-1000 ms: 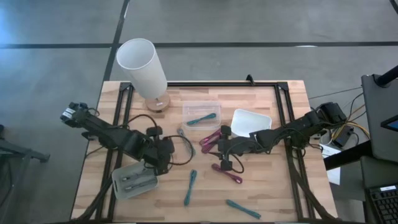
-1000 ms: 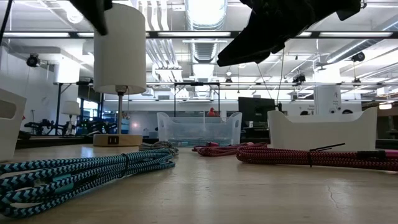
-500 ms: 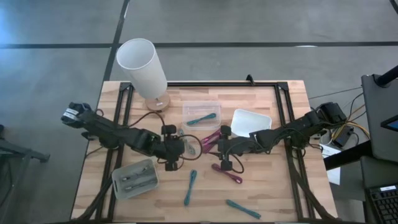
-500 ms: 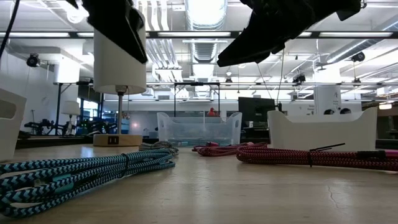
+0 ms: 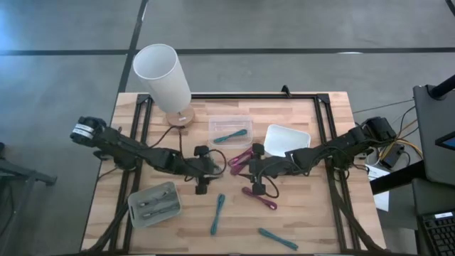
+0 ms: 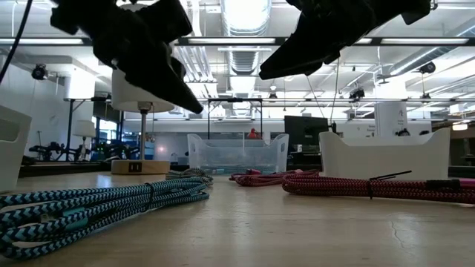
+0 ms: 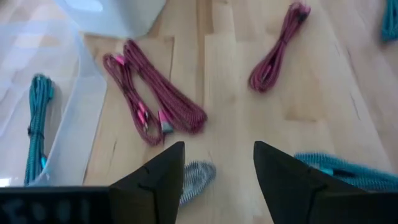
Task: Pick & Place USB Port
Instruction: Put the white USB cable into the gray bin
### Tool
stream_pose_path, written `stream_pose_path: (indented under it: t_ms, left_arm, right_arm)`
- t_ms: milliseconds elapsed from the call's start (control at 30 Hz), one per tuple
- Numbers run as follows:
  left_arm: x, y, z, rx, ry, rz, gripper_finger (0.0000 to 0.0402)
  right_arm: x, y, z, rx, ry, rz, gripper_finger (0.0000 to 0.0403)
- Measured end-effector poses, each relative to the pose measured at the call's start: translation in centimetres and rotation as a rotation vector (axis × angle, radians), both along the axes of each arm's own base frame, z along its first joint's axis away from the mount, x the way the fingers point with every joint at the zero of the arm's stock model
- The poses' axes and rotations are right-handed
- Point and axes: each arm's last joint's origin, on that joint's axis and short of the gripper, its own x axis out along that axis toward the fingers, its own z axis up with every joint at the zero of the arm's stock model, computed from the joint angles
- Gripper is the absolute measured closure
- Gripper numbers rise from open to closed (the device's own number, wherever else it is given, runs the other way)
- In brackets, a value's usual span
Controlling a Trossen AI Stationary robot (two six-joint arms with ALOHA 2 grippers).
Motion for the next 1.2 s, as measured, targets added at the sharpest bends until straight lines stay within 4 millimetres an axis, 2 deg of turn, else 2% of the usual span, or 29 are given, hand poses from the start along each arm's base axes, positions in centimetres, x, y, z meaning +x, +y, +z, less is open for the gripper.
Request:
stream_pose_path:
  t_ms: [233, 400, 533, 633, 767, 867, 1033, 1200]
  left_arm:
    - [-0.4, 0.6, -1.2, 0.008, -0.023, 0.006, 0.0204]
    - [-0.2, 0.9, -0.9, 0.021, -0.033, 0.012, 0.0204]
    - [0.8, 1.2, -0.3, 0.034, -0.056, 0.023, 0.0204]
    - [2.3, 1.4, -0.4, 0.028, -0.046, 0.027, 0.0204]
    - [3.6, 1.1, -1.3, 0.082, 0.085, -0.036, 0.0204]
    - [3.8, 1.1, -1.8, 0.117, 0.223, -0.051, 0.0204]
    - [4.2, 1.1, -2.0, 0.134, 0.27, -0.044, 0.0204]
    - [3.9, 1.0, -3.8, 0.106, 0.337, -0.042, 0.0204]
  right_arm:
    - [0.0, 0.0, 0.0, 0.001, -0.001, -0.001, 0.0225]
    - [0.0, 0.0, 0.0, 0.0, -0.001, 0.0, 0.0225]
    - [0.0, -0.1, 0.0, -0.001, -0.002, -0.002, 0.0225]
    - [0.1, -0.1, 0.1, 0.001, -0.007, -0.003, 0.0225]
    - [0.0, -0.1, 0.1, 0.005, -0.006, -0.005, 0.0225]
    - [0.0, -0.1, 0.0, 0.021, 0.0, -0.015, 0.0225]
    - [0.0, -0.1, 0.0, 0.016, 0.003, -0.012, 0.0225]
    - [0.0, -0.1, -0.1, 0.016, 0.004, -0.012, 0.0225]
